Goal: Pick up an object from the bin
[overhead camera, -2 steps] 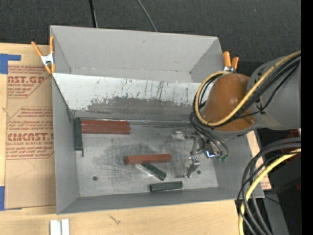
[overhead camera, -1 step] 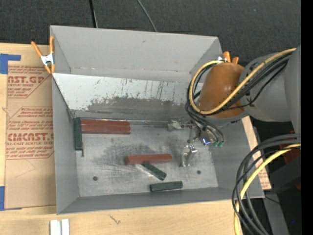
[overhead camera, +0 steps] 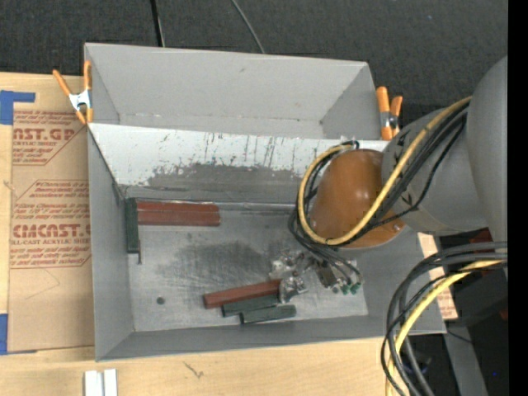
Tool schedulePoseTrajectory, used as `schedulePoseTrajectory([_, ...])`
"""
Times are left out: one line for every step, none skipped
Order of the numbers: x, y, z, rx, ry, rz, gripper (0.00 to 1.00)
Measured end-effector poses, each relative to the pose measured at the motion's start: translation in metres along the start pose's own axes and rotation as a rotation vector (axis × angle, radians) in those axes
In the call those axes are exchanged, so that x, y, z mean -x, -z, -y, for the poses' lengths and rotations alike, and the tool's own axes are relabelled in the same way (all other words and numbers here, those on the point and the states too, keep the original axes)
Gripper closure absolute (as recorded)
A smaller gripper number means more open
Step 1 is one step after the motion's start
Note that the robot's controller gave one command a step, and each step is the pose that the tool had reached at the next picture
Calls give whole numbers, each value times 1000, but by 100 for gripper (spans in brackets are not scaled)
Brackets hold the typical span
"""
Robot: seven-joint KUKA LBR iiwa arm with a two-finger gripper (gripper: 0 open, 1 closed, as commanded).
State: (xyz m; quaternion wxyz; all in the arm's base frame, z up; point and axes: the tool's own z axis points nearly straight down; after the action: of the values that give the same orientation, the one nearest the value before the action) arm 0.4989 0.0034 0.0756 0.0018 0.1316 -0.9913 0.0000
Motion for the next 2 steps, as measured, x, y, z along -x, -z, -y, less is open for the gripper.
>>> schedulePoseTrajectory([0, 0, 0, 0, 0, 0, 100])
schedulePoseTrajectory([14, 119, 15, -3, 49, 10, 100])
